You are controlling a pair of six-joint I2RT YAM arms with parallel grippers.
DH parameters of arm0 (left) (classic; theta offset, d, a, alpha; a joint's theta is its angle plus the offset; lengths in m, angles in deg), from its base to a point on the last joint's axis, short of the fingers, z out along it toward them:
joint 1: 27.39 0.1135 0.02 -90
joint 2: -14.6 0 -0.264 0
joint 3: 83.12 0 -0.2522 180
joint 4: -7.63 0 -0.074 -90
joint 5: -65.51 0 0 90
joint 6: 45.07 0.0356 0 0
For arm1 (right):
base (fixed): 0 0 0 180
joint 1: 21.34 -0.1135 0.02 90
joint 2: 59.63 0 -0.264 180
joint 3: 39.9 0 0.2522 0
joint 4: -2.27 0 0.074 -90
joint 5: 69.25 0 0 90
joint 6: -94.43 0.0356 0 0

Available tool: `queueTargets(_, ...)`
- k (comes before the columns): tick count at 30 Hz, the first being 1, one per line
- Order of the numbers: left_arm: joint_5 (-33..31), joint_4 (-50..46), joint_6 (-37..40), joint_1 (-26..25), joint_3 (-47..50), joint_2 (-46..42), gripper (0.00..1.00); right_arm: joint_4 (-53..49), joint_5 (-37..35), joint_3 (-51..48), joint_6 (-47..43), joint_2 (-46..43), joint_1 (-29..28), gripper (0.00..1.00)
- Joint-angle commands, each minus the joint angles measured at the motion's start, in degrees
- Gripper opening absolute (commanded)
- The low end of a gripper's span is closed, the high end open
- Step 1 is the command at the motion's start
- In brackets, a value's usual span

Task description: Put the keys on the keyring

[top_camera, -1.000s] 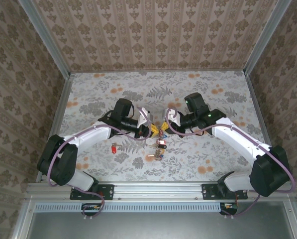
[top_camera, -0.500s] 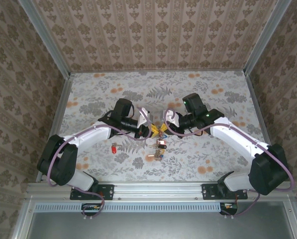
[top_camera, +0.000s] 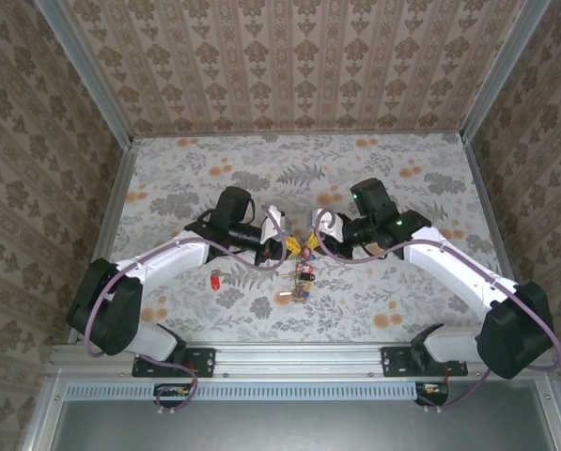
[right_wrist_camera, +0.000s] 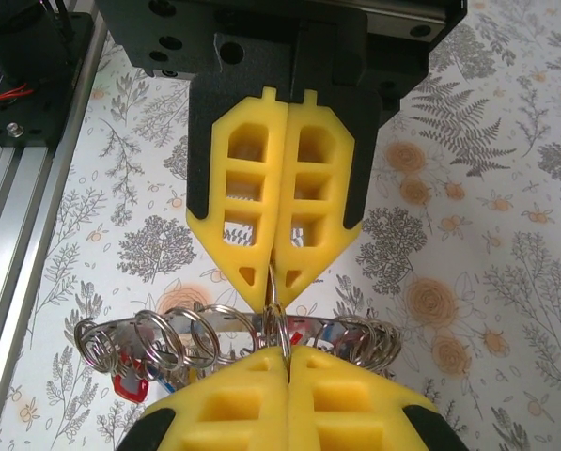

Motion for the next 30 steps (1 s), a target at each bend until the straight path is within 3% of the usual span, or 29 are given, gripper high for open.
queueTargets(1,-0.2,-2.7,3.7,-1.0,-1.4,-3.3,0.0,0.8,0.7,-1.4,-1.9,-1.8,0.5,0.0)
queueTargets(8,-4.9,-3.5,6.4,-3.1,-0.4,-7.4,0.0,5.9,3.7,-5.6,-4.9,-3.5,0.5,0.0)
queueTargets(18,-12.6,-12.0,12.4,-5.9,-1.6,-9.7,0.0,13.8,1.9,-10.9,-3.0,-9.4,0.8,0.0)
queueTargets(30,-12.9,-10.4,11.9,-6.3,-1.6,-10.2,0.0,8.6,6.1,-9.6,-2.8,-10.0,-0.3,0.0)
